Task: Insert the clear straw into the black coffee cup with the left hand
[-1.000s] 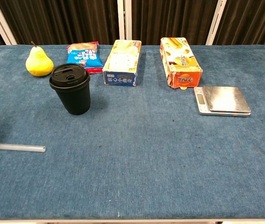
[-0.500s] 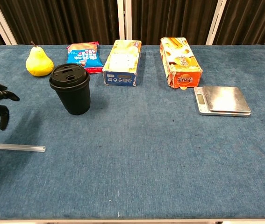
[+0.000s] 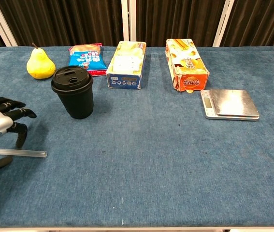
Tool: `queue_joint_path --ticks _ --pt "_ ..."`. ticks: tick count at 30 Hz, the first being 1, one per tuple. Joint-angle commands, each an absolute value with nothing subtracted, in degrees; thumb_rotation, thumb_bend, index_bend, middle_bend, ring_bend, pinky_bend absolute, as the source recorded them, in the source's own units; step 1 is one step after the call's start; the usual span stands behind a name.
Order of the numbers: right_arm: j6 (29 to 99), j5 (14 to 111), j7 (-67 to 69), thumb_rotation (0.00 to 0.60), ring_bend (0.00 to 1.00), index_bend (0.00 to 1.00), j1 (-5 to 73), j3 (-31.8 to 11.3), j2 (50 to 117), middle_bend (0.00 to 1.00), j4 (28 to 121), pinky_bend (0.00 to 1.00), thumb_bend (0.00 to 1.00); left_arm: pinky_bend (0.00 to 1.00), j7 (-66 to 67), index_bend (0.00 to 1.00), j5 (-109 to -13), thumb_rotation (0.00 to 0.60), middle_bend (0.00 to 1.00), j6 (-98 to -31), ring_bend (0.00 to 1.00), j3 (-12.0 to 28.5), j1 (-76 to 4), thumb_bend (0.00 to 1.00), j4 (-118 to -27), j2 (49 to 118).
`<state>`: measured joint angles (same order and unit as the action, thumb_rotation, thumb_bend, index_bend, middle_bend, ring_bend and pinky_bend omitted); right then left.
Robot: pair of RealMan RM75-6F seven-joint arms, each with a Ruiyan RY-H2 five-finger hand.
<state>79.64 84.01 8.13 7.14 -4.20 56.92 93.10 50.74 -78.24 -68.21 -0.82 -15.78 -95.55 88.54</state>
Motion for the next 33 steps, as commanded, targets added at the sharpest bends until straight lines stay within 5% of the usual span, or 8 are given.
queue_joint_path --ticks 1,23,33 --pt "79.54 83.99 8.19 0.6 0.0 0.0 7.16 -4.18 56.98 0.06 93.04 0.02 0.11 0.0 51.29 0.48 -77.73 0.6 0.13 -68.55 0.0 -0.82 -15.93 0.27 -94.87 89.43" --pt "78.84 83.61 8.1 0.6 0.0 0.0 7.46 -4.21 57.11 0.06 92.97 0.02 0.11 0.0 40.96 0.58 -74.56 0.6 0.19 -68.93 0.0 0.04 -16.69 0.37 -95.01 88.57" --pt "75.71 84.1 6.54 0.6 0.0 0.0 8.35 -2.76 57.51 0.06 93.26 0.02 0.11 0.0 13.82 0.58 -77.96 0.6 0.19 -75.01 0.0 8.17 -15.9 0.42 -103.84 79.87"
